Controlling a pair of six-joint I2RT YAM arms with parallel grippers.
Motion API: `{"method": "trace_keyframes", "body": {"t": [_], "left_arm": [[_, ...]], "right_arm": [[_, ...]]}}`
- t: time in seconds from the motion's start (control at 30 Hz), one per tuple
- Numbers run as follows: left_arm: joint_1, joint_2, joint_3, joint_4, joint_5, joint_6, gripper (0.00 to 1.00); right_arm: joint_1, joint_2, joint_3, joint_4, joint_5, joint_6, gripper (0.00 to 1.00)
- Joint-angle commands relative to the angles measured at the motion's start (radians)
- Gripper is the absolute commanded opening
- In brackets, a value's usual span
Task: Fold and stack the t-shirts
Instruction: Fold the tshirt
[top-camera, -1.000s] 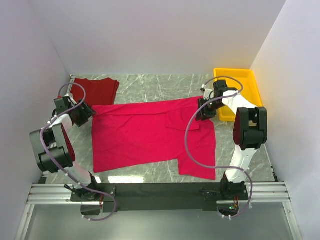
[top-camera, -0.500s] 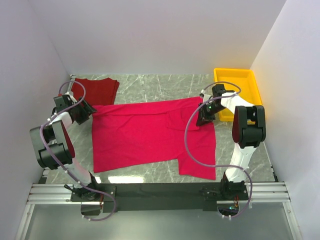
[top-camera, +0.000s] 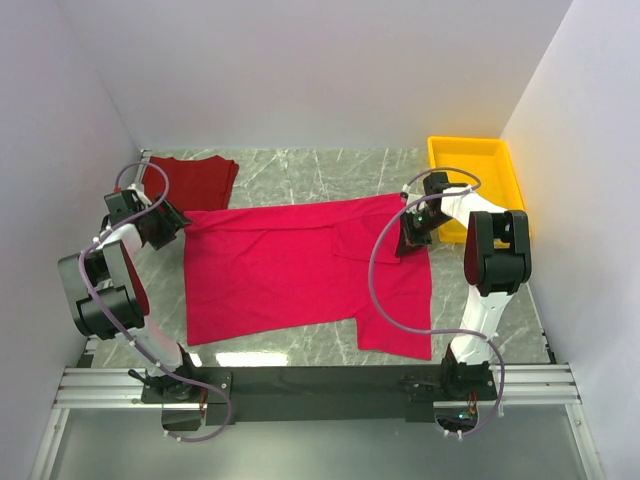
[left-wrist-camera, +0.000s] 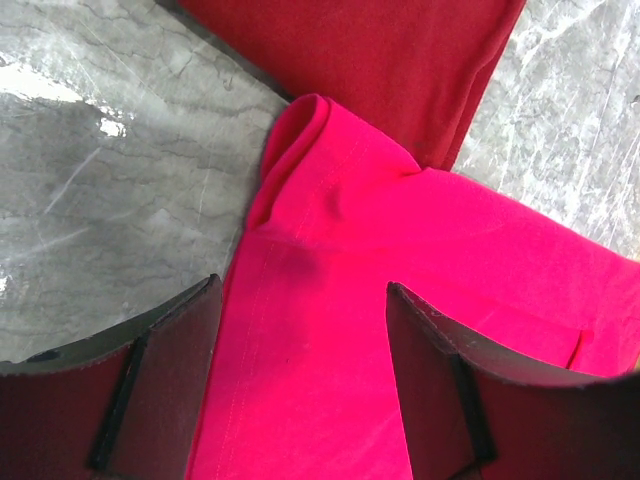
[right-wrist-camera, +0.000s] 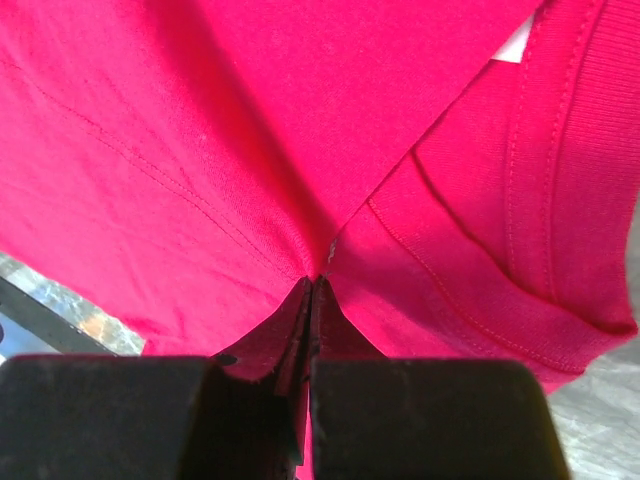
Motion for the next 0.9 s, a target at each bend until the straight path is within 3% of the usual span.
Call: {"method": "trace_keyframes", "body": {"t": [0.0,0.03,0.2,0.33,0.53,0.87], "left_arm": [[0.007,-0.002,0.050,-0.010,0.023,0.027,0.71],[0.007,-0.001,0.060,-0.013,0.024,0.028,0.71],[0.009,0.022,0.113,-0.041,0.020,0.034,0.72],[0.009,0.061,0.171,-0.057,0.017,0.036,0.70],[0.006,0.142,0.238,-0.071,0.015,0.033,0.65],[0.006,0.239,0.330,-0.091,0.055,0.054,0.55]], "right_arm": [[0.001,-0.037,0.013,-0.018,0.028,-0.010,0.00],[0.001,-0.035,0.009,-0.016,0.030,-0.012,0.00],[0.001,-0.056,-0.003,0.002,0.054,-0.013,0.23],[0.001,-0.101,0.007,0.011,0.071,-0.022,0.32],[0.000,-0.211,-0.002,0.053,0.033,-0.042,0.35],[0.000,-0.230,-0.026,0.079,-0.009,-0.042,0.35]]}}
